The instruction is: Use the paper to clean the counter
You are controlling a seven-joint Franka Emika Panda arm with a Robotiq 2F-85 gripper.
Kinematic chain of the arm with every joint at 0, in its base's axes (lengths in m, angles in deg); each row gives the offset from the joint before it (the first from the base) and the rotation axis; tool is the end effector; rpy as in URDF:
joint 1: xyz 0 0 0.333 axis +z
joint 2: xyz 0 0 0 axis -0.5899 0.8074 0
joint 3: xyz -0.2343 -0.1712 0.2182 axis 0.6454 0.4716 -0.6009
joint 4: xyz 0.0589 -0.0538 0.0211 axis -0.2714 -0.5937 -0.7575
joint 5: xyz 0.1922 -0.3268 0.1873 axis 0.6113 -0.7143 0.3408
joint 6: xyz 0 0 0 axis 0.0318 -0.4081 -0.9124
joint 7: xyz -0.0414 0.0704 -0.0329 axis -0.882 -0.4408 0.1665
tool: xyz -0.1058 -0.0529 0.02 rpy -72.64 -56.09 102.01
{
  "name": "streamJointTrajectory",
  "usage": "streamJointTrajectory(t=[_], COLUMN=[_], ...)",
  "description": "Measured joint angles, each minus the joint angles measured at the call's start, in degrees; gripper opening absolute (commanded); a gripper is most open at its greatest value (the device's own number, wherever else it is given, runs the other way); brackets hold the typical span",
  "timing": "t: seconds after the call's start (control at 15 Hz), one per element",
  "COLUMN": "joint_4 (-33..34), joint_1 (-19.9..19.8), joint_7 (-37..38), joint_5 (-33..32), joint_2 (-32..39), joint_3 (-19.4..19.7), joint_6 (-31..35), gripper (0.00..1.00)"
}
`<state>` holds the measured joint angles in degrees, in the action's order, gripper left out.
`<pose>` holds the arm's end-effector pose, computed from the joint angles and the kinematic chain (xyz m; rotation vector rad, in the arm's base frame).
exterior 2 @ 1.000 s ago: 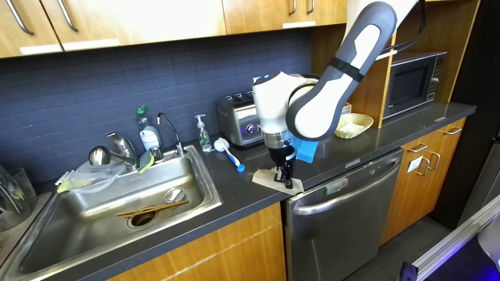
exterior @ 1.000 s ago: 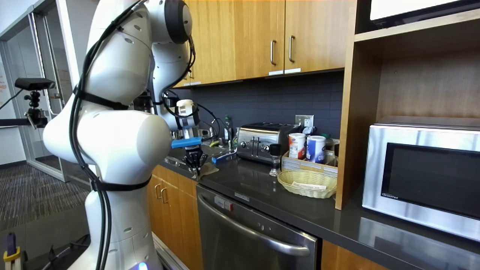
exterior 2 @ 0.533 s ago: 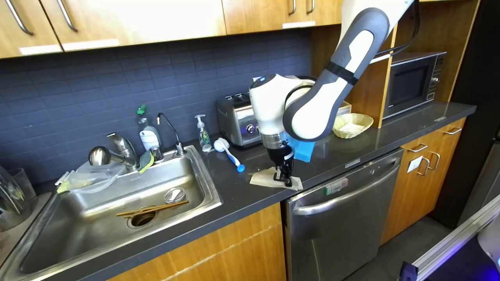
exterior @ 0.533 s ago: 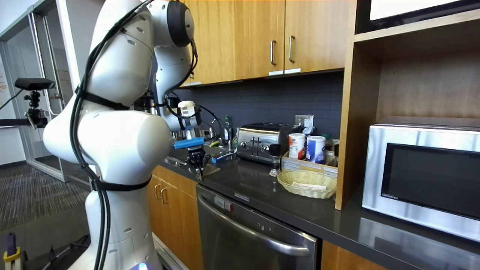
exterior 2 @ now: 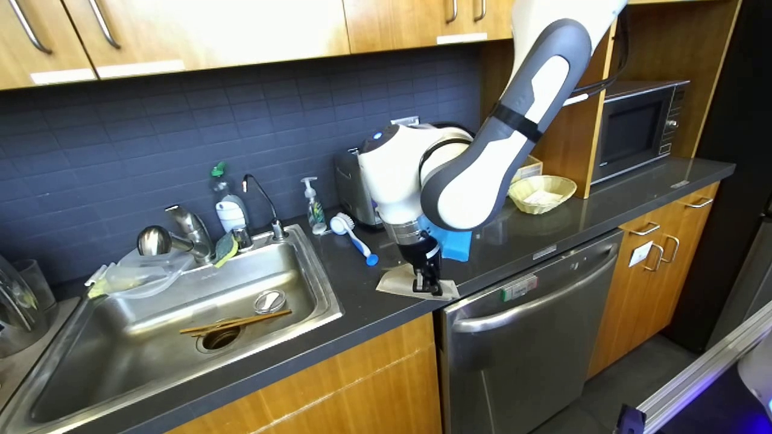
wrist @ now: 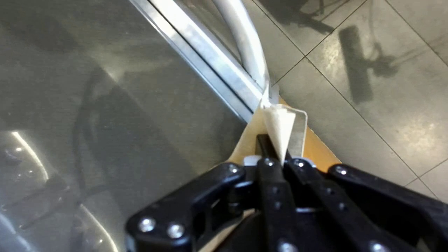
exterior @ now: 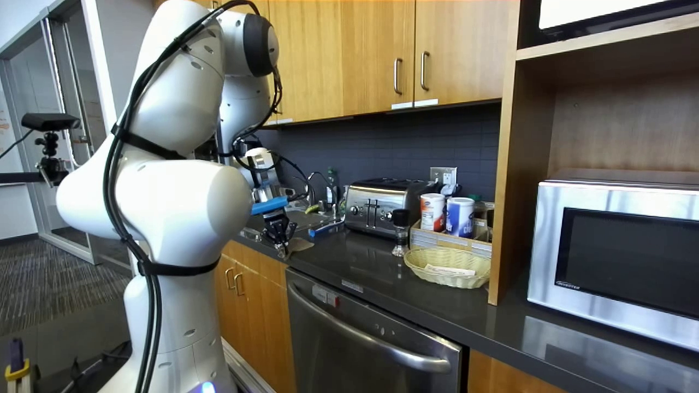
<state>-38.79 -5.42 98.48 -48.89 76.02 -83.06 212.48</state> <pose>0.4510 0.3931 0.2229 2.6579 1.0395 -0.0410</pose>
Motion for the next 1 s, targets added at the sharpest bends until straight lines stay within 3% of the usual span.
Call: streamJointTrajectory(t=[0.47,1.0], joint_4=[3.62,5.63], joint_1=[4.98,4.04], joint_7=[0.58,0.88], joint_5=[-0.47,-0.05], joint_2=[4.36,2.6], joint_3=[-0.79,0.38], joint_6=[-2.75,-2.83], gripper=[0.01,0.01])
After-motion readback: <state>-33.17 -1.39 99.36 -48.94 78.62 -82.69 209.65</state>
